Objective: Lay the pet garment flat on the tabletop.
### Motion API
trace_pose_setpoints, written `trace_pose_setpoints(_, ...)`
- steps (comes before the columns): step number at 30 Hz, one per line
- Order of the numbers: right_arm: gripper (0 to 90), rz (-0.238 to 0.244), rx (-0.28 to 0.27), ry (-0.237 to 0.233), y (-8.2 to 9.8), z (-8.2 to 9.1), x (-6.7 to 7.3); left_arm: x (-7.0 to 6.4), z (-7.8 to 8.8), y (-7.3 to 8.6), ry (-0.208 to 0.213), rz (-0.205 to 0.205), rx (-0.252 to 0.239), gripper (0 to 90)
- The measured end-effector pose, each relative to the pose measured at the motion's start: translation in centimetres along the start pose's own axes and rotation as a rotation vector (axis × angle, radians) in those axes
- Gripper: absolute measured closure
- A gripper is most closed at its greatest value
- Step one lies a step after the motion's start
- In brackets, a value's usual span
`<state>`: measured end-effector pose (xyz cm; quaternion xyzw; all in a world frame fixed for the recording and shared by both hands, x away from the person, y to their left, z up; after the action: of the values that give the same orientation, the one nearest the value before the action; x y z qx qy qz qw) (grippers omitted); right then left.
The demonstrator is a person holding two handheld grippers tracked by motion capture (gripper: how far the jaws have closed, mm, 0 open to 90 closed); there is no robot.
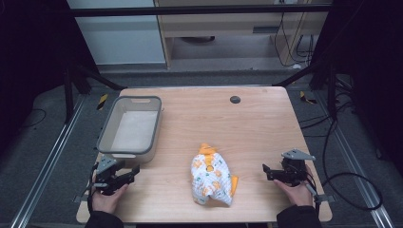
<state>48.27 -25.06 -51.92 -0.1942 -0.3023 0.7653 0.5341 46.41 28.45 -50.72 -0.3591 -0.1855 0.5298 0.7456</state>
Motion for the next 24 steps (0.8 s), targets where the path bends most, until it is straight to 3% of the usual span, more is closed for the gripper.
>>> trace_pose_setpoints(7, 10.7, 0.012, -0.03, -0.035, 0.1, 1.1, 1.0, -1.5, 0.6, 0.0, 0.001, -0.014, 0.009, 32.4)
trace_pose_setpoints(8, 14.5, 0.004, -0.052, -0.067, 0.0, 1.5, 1.2, -2.2, 1.0, -0.1, -0.003, -0.035, -0.004, 31.8)
trace_pose_setpoints(12, 17.8, 0.01, -0.082, -0.093, -0.2, 1.8, 1.8, -3.0, 1.3, -0.5, -0.011, -0.071, -0.006, 29.3)
trace_pose_setpoints(15, 18.2, 0.019, -0.106, -0.095, -0.8, 2.1, 2.0, -3.8, 1.6, -1.0, -0.001, -0.088, -0.017, 26.9)
trace_pose_setpoints(19, 18.3, 0.047, -0.115, -0.089, -1.8, 2.8, 2.4, -4.6, 2.2, -2.1, 0.036, -0.064, -0.047, 25.7)
trace_pose_setpoints(24, 20.0, 0.023, -0.128, -0.081, -3.0, 3.4, 2.0, -5.4, 3.1, -3.9, 0.029, -0.08, -0.088, 25.4)
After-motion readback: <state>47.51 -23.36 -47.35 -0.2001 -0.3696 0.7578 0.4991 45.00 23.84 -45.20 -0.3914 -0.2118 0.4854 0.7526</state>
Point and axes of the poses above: each handheld gripper's, and its own axes: z roughly backward along the jaws, y roughly out of its underside, x roughly to its left, the point moved 5 cm from there along -z, roughly forward along the jaws, and after that the axes turned 9 degrees about x, right-handed, at the moved point
